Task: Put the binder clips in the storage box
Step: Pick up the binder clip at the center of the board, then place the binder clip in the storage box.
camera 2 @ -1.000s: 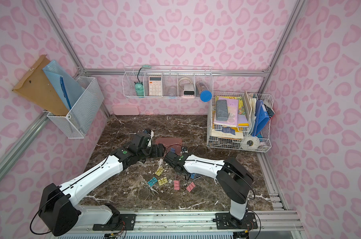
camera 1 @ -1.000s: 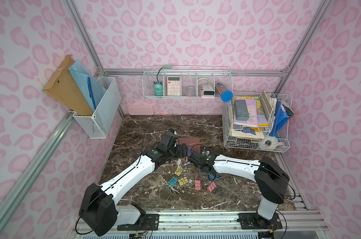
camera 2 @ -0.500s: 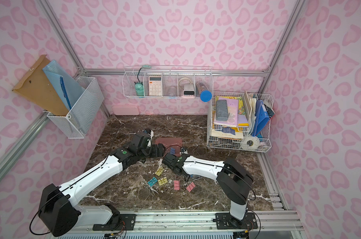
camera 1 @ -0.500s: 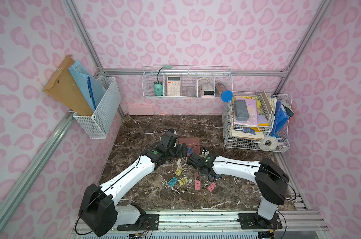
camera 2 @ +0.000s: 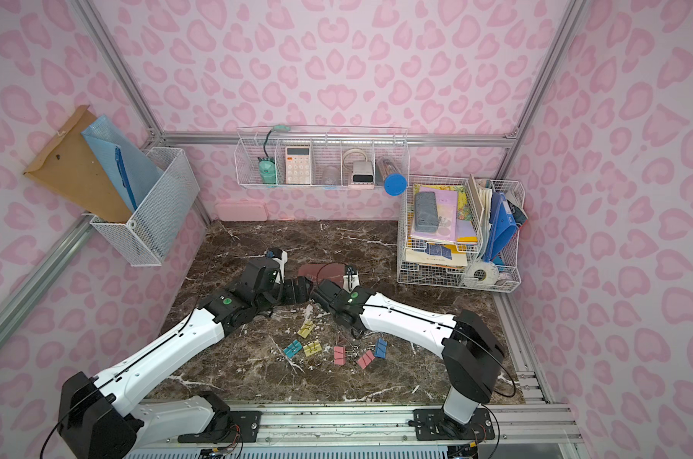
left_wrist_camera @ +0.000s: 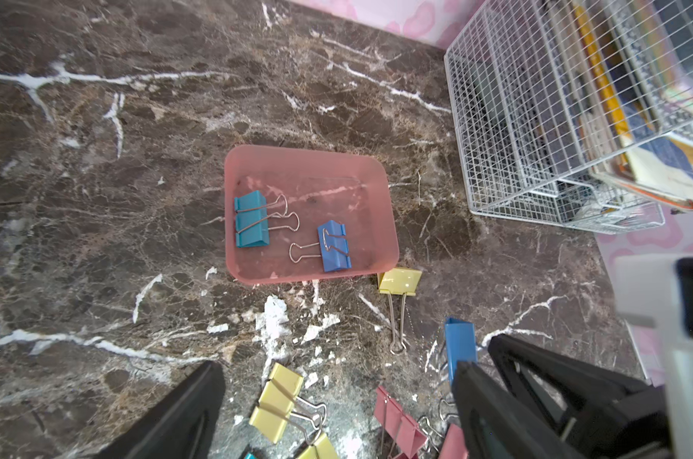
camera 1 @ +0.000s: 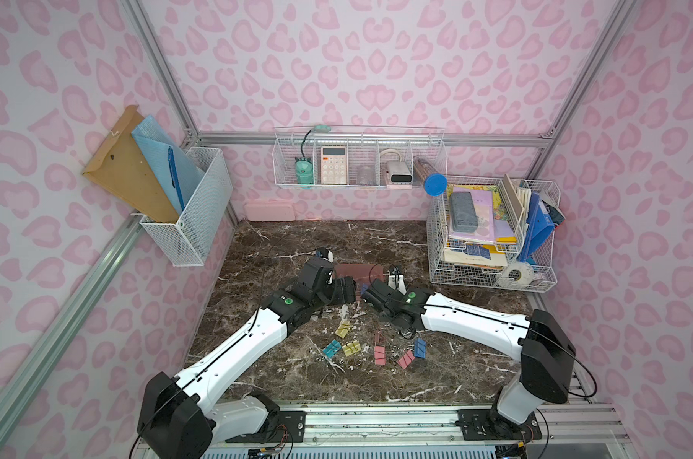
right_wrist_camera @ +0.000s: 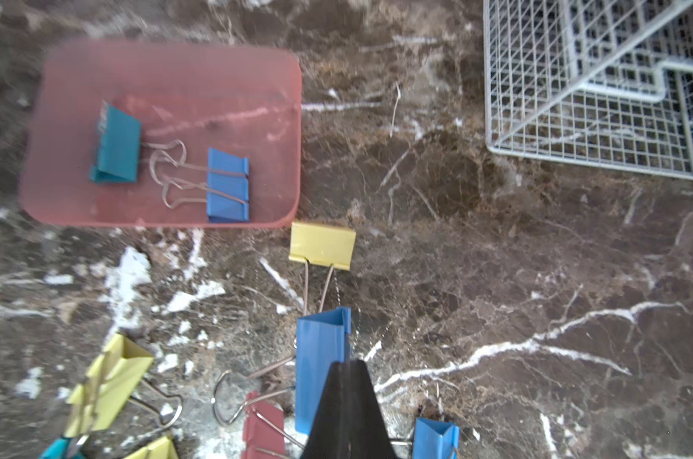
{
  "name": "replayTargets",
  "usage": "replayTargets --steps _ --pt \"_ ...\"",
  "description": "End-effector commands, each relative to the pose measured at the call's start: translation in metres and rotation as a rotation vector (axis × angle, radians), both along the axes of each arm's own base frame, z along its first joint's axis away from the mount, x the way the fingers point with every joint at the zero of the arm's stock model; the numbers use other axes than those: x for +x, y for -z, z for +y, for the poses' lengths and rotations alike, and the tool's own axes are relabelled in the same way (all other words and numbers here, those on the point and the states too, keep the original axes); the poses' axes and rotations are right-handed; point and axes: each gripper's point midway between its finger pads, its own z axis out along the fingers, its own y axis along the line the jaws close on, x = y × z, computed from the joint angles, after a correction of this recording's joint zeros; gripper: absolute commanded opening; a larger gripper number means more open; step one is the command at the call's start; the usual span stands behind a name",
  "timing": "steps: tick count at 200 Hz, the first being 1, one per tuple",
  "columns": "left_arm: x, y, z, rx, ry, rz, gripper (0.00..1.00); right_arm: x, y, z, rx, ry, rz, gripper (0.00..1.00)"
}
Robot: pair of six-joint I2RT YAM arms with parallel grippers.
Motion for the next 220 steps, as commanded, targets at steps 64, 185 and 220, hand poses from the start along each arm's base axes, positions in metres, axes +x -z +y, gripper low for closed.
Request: replayTargets --steps 64,185,220 --pt "-0.005 -0.007 0.029 -0.101 -0.060 -0.038 0.99 0.091 -0.041 0.031 0.386 -0.104 -0.113 0.00" --pt "-0.014 -0.010 0.019 -0.107 0.029 -0.016 0.99 0.145 0.022 0.068 0.583 -0.093 -0.011 0.00" --pt "-0.016 -0.007 0.020 -0.087 0.039 -0.003 0.99 0.136 0.060 0.065 0.582 -0.079 0.056 0.00"
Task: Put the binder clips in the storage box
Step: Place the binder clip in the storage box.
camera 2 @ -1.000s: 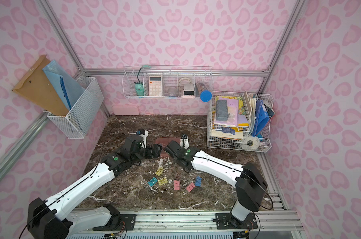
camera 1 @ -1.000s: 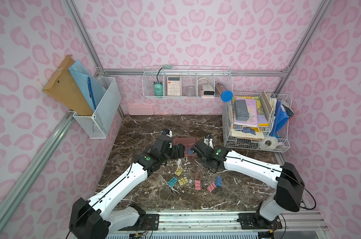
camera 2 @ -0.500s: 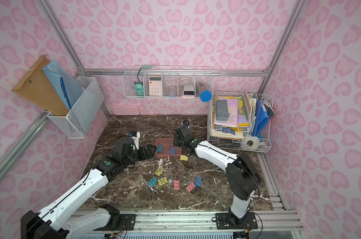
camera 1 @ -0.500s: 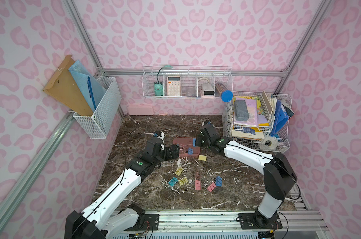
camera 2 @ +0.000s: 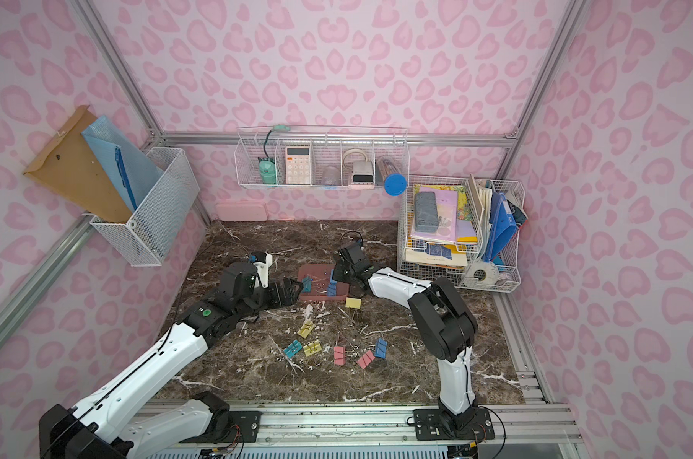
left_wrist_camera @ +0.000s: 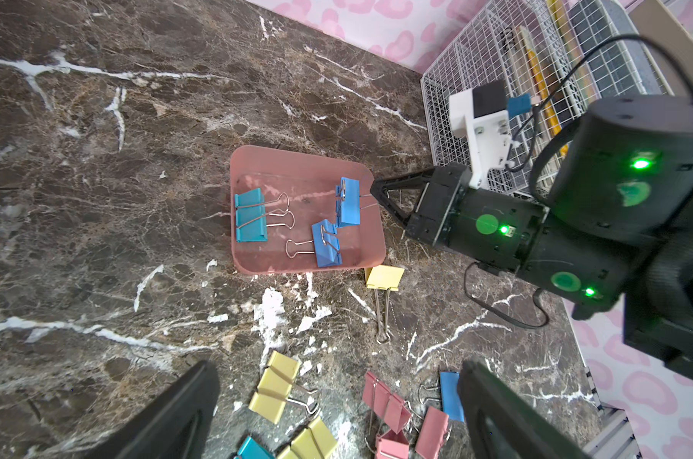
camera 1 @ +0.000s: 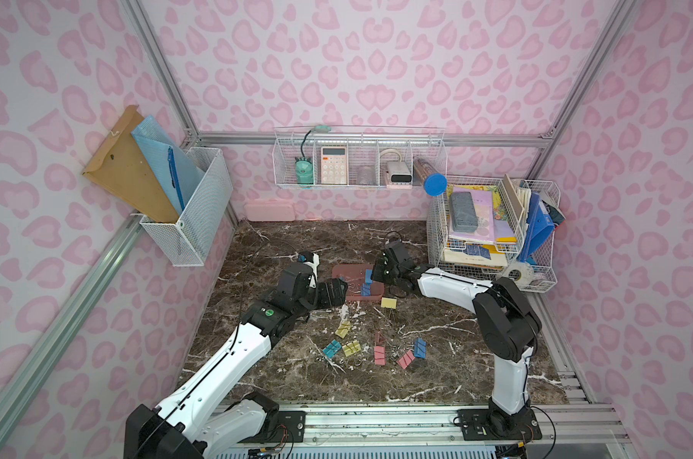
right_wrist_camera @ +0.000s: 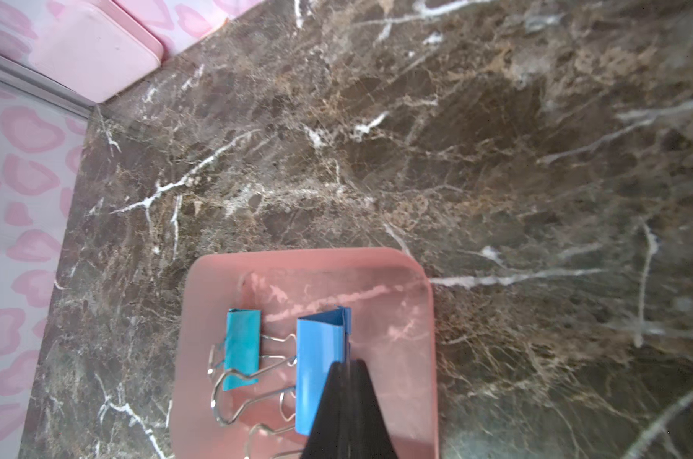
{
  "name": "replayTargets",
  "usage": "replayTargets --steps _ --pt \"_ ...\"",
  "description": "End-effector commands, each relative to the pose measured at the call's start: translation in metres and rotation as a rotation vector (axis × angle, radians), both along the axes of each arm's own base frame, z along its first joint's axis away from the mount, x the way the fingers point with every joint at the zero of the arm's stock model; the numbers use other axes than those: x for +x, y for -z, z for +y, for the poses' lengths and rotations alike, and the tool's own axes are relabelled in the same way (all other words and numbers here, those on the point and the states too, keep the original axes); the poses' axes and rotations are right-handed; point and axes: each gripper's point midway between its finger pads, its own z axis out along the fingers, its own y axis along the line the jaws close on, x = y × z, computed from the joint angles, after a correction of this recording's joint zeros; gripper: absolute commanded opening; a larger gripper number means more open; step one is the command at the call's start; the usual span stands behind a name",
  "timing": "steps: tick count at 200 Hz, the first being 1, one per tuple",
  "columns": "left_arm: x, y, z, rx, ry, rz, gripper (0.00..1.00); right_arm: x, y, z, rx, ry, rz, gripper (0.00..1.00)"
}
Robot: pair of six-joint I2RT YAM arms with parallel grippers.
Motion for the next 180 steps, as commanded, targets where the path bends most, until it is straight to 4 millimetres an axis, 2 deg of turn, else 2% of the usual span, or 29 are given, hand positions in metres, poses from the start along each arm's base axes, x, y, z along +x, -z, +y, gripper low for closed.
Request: replayTargets --steps 1,27,67,85,116,133,162,180 --pt "-0.001 -0.001 0.000 0.020 0.020 -0.005 0.99 0.000 0.003 0.010 0.063 -0.015 0.003 0.00" --pt "-0.002 0.000 0.000 0.022 0.020 0.000 0.99 -0.002 0.017 0.011 0.062 -0.014 0.033 0.00" --pt "-0.002 0.002 0.001 0.028 0.015 0.009 0.99 -0.003 0.019 0.007 0.042 -0.006 0.034 0.29" --pt "-0.004 0.007 0.000 0.046 0.033 0.025 0.99 -0.003 0.012 0.005 0.033 -0.010 0.018 0.35" --pt "-0.010 0.014 -0.001 0.106 0.036 0.054 0.98 -0.003 -0.011 0.002 0.032 -0.020 -0.033 0.39" --pt "-0.014 0.015 -0.001 0.134 0.026 0.057 0.98 -0.005 -0.029 -0.003 0.040 -0.016 -0.072 0.46" --pt "-0.023 0.018 -0.003 0.151 0.025 0.078 0.98 -0.011 -0.061 -0.016 0.050 -0.006 -0.139 0.68" --pt "-0.030 0.023 -0.004 0.164 0.023 0.113 0.97 -0.015 -0.083 -0.024 0.059 -0.012 -0.181 0.87"
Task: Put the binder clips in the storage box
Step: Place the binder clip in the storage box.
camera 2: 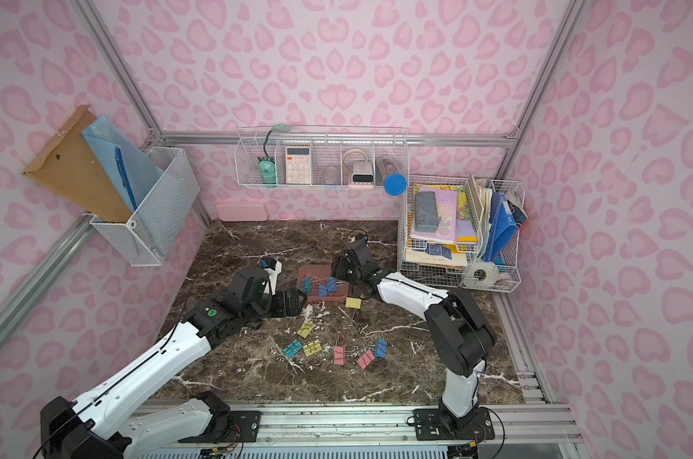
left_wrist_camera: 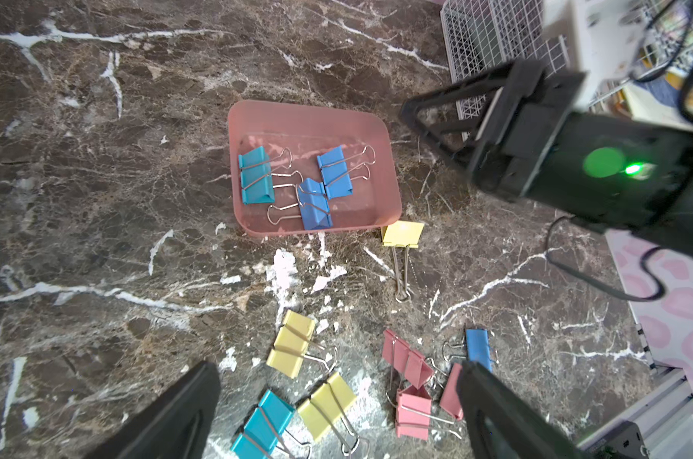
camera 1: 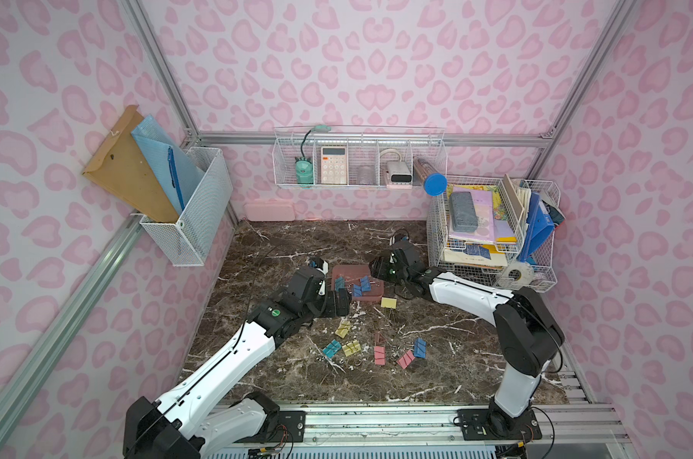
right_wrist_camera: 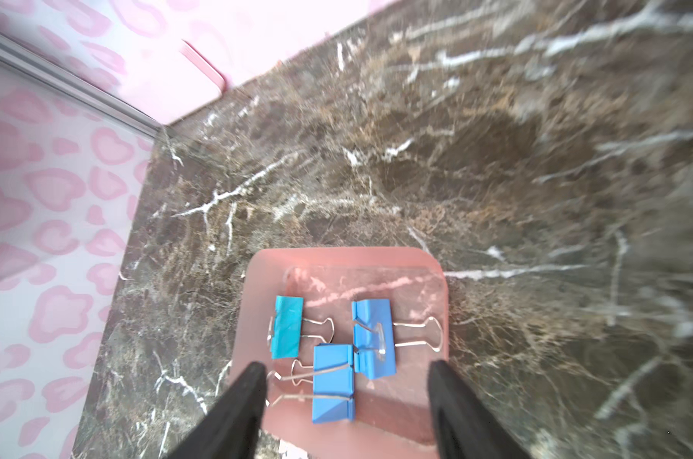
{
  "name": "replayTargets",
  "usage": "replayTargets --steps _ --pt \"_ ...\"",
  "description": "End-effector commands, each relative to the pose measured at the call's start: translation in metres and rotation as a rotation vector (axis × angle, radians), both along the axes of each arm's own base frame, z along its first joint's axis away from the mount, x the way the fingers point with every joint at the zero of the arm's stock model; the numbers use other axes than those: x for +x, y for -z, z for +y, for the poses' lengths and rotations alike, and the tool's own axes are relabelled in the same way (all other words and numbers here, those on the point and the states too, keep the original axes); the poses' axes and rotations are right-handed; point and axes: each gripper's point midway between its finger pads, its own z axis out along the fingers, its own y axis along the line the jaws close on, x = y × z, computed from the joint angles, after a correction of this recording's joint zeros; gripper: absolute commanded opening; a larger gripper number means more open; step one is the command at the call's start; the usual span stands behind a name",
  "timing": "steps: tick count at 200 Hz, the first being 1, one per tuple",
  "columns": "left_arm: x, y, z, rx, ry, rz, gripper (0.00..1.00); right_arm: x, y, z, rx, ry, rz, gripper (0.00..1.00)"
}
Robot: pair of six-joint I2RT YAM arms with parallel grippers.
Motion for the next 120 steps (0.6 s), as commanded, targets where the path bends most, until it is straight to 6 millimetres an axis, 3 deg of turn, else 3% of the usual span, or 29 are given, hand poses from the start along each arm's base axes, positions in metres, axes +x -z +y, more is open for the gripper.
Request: replayTargets --steps 1,15,51,74,120 --pt "-0.009 0.007 0.006 0.036 -0.033 0.049 0.97 -0.001 -0.024 -0.010 -0.007 -0.001 -0.067 0.88" --pt "-0.016 0.012 0.004 0.051 -0.028 0.085 0.93 -0.007 -0.044 -0.015 0.001 -0.023 -0.112 0.93" --pt "-0.041 0.030 -0.004 0.121 0.021 0.188 0.67 -0.033 -0.080 -0.030 0.017 -0.062 -0.176 0.92" --pt "-0.051 0.049 -0.004 0.252 0.052 0.227 0.49 -0.060 -0.077 -0.030 -0.002 -0.111 -0.163 0.91" --pt "-0.033 0.079 -0.014 0.463 0.082 0.246 0.44 -0.098 -0.059 -0.020 -0.072 -0.168 -0.117 0.91"
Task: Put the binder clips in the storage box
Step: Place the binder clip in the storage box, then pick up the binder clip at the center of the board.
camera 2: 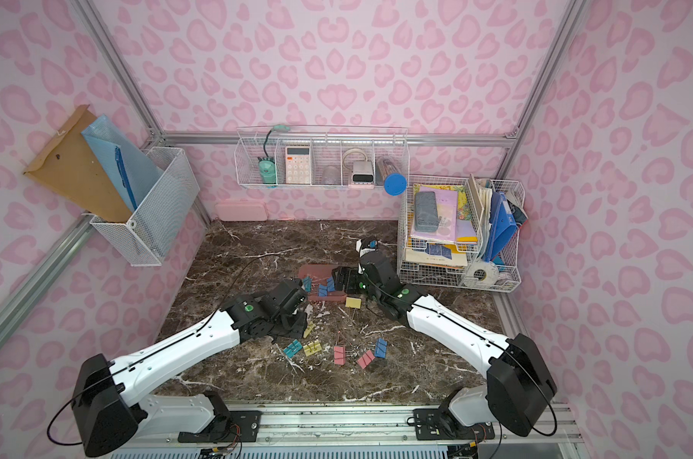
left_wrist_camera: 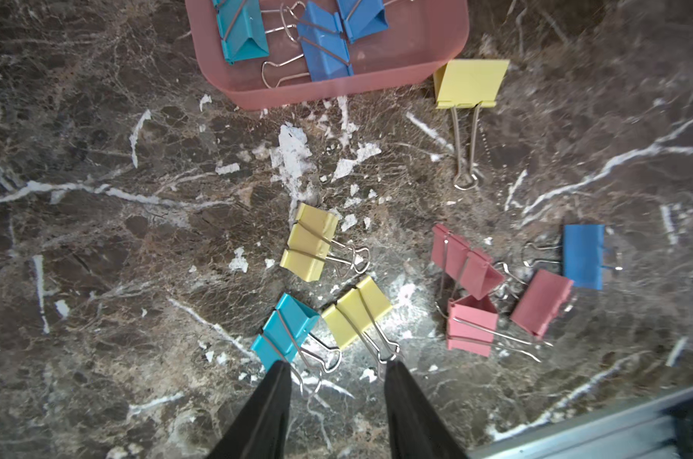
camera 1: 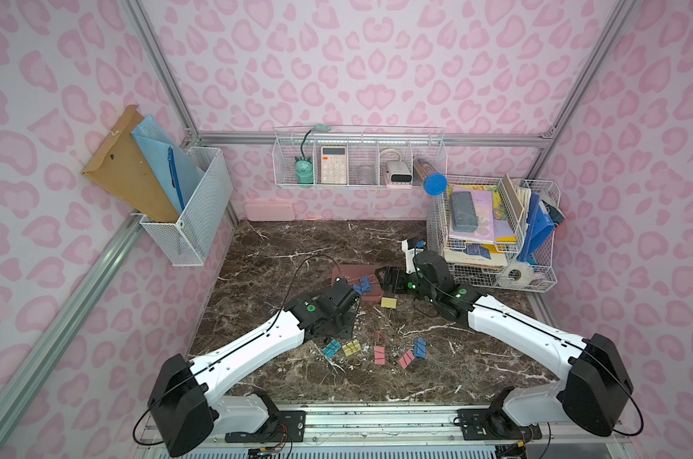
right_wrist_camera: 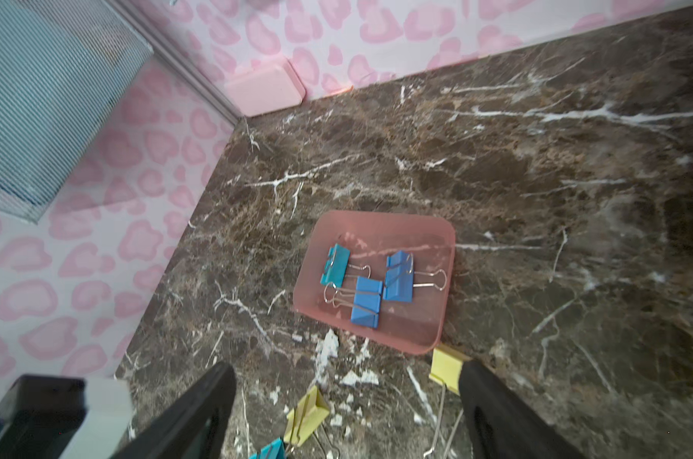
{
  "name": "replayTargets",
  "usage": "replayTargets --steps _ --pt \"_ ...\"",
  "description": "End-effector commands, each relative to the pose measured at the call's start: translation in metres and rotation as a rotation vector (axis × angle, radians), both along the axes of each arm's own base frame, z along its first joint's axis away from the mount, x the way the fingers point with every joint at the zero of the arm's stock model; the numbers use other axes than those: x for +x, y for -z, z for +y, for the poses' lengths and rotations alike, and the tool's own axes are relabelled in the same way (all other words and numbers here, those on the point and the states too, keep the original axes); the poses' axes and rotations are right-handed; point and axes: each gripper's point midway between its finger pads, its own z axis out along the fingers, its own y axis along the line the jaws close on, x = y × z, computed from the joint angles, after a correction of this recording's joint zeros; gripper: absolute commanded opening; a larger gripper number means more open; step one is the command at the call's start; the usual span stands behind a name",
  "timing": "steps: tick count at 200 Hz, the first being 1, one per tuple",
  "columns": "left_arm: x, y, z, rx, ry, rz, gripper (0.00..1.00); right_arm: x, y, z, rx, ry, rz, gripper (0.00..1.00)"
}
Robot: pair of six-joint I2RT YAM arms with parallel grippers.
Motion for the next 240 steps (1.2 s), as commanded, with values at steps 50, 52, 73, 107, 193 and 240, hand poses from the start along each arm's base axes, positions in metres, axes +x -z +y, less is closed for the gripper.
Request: replayTargets --steps 50,52,73,107,193,240 --pt "0.030 0.046 -0.014 0.185 0.051 0.032 0.41 -0.022 0.021 0.001 -0.068 -0.003 0.057 0.91" --pt "0.030 0.047 -0.014 0.185 0.052 0.033 0.40 -0.022 0.021 0.001 -0.069 -0.002 0.056 0.91" --pt "0.034 0.060 -0.016 0.200 0.052 0.039 0.40 -0.022 0.025 -0.002 -0.078 0.007 0.062 0.91" --pt "0.036 0.076 -0.021 0.211 0.057 0.067 0.38 -0.024 0.030 -0.004 -0.092 0.006 0.073 0.91" --pt "0.039 0.077 -0.012 0.261 0.037 0.049 0.04 -0.022 0.023 -0.017 -0.077 0.070 0.052 0.90" --pt "0.052 0.047 -0.003 0.319 0.007 -0.025 0.00 -0.020 0.013 -0.036 -0.063 0.154 0.029 0.91"
